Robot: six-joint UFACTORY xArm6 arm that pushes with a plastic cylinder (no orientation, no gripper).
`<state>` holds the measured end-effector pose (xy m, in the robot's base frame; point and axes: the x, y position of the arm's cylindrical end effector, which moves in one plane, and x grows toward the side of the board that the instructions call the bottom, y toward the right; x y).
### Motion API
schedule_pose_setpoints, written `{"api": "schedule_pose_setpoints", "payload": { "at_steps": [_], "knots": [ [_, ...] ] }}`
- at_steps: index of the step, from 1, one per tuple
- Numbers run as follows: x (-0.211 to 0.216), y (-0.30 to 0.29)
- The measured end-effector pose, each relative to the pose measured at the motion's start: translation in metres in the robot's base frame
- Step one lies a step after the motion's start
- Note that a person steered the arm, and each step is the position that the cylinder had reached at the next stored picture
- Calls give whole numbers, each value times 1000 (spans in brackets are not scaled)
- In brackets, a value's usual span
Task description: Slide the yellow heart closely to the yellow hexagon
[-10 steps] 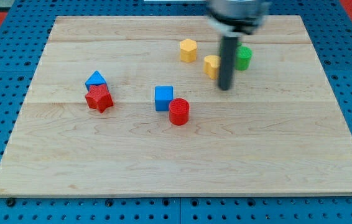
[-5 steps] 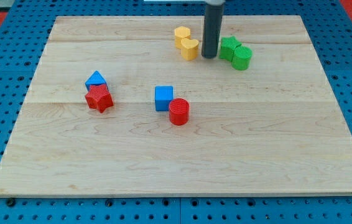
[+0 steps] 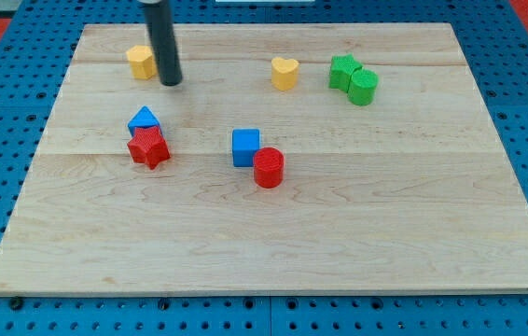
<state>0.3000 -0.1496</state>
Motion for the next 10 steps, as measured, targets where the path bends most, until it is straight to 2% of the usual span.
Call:
{"api": "schedule_pose_setpoints", "payload": {
  "at_steps": [1,3,4,5,6,7,8,10],
  "knots": [
    [-25,-2],
    [-27,214],
    [24,206],
    [52,188],
    [39,99],
    [-6,50],
    [-37,65],
    [-56,93]
  ]
}}
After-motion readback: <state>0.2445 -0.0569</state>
